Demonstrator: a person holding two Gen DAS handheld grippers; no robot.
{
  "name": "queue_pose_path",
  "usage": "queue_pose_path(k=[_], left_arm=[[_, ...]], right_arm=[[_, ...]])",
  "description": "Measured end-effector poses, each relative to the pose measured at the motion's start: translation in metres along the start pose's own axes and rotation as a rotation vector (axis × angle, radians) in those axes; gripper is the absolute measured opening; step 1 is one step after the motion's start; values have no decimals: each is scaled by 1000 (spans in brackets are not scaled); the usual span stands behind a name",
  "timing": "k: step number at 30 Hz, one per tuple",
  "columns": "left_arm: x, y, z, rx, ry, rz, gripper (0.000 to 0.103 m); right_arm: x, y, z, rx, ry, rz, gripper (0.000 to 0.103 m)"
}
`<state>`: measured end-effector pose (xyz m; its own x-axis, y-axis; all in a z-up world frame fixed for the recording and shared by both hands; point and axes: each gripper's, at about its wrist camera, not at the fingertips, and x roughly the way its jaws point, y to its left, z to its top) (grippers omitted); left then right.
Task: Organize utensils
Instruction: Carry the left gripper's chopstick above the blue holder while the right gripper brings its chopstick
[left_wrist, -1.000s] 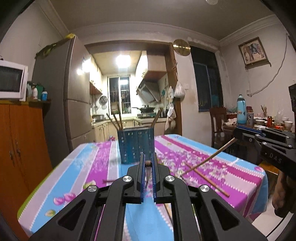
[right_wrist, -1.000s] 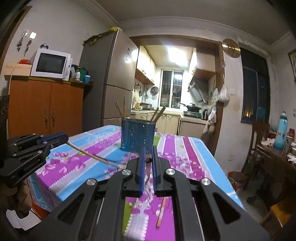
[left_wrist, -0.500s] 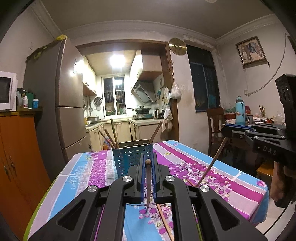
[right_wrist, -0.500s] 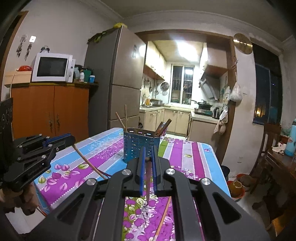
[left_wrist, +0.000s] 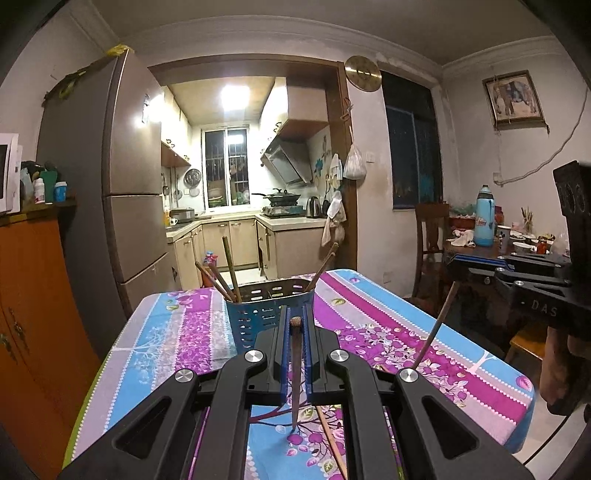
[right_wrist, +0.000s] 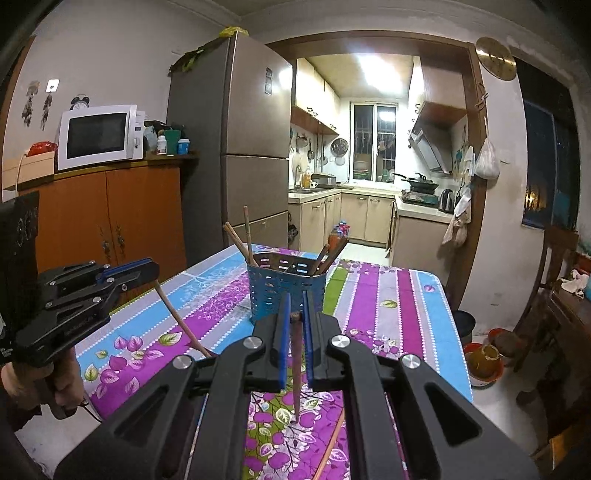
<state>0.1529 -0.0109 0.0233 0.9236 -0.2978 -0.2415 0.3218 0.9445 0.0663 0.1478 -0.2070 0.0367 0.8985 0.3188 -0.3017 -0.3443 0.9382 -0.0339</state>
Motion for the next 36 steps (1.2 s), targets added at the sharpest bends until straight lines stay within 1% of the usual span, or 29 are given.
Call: queue_pose_path(k=[8,17,24,28,32,36], left_arm=[[3,-1,14,9,21,-2,8],[8,3,39,13,46,-9,8],[12,17,70,-5,43,-1,8],[20,25,88,-19,42,9,8],[25,25,102,-11,37,13,8],[33,27,123,-13,30,12,8]], right_arm=[[-1,0,10,-11,-17,5,5],[7,-14,38,10,-37,25,5],[16,-13,67,-16,-82,37,5],[24,-13,85,-9,-105,43,5],[35,-13,99,-8,-114,45,5],[48,-14,112,-1,-117,48,5]])
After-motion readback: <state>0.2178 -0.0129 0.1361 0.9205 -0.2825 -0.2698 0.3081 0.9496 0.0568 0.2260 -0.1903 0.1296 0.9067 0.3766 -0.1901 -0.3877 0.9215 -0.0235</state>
